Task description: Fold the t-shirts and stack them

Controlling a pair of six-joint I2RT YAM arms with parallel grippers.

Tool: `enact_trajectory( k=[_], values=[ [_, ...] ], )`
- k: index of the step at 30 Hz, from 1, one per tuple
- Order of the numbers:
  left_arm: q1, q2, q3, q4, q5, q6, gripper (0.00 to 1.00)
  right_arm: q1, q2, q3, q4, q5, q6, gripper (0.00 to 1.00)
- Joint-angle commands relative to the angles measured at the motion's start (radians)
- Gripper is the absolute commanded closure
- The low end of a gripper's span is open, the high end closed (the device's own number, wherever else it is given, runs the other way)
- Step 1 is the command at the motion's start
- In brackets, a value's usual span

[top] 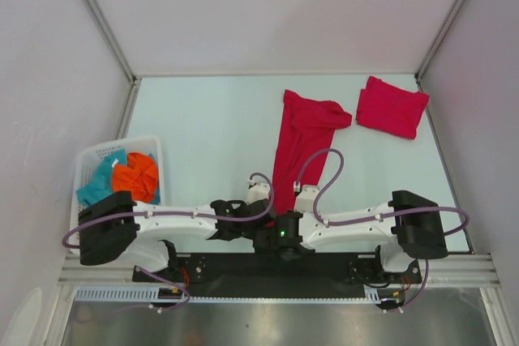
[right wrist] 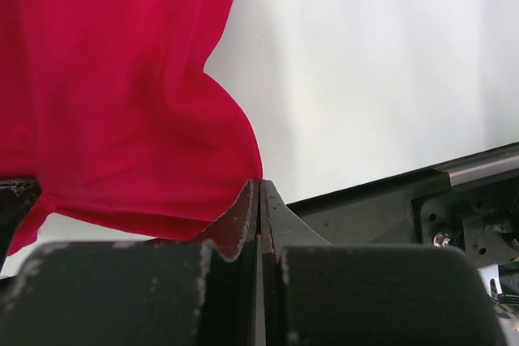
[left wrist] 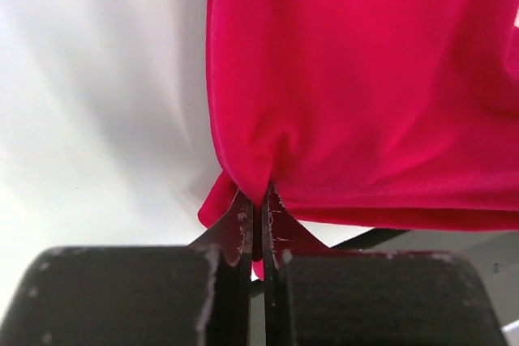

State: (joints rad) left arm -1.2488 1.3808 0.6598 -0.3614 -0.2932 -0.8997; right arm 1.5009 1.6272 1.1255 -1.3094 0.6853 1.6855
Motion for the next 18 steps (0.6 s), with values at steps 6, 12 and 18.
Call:
enact_trajectory(
  k=[6, 12, 18],
  values=[
    [0.0, -0.029, 0.018, -0.04, -0.012, 0.01, 1.0, -0.001, -0.018, -0.013, -0.025, 0.039, 0.043, 1.0],
    [0.012, -0.095, 0.121, -0.2, -0.067, 0.099, 1.0, 0.008, -0.014, 0.039, -0.103, 0.083, 0.08, 1.0],
    [0.028, -0.192, 0.201, -0.312, -0.098, 0.131, 1.0, 0.054, 0.036, 0.14, -0.206, 0.134, 0.101, 1.0]
  ],
)
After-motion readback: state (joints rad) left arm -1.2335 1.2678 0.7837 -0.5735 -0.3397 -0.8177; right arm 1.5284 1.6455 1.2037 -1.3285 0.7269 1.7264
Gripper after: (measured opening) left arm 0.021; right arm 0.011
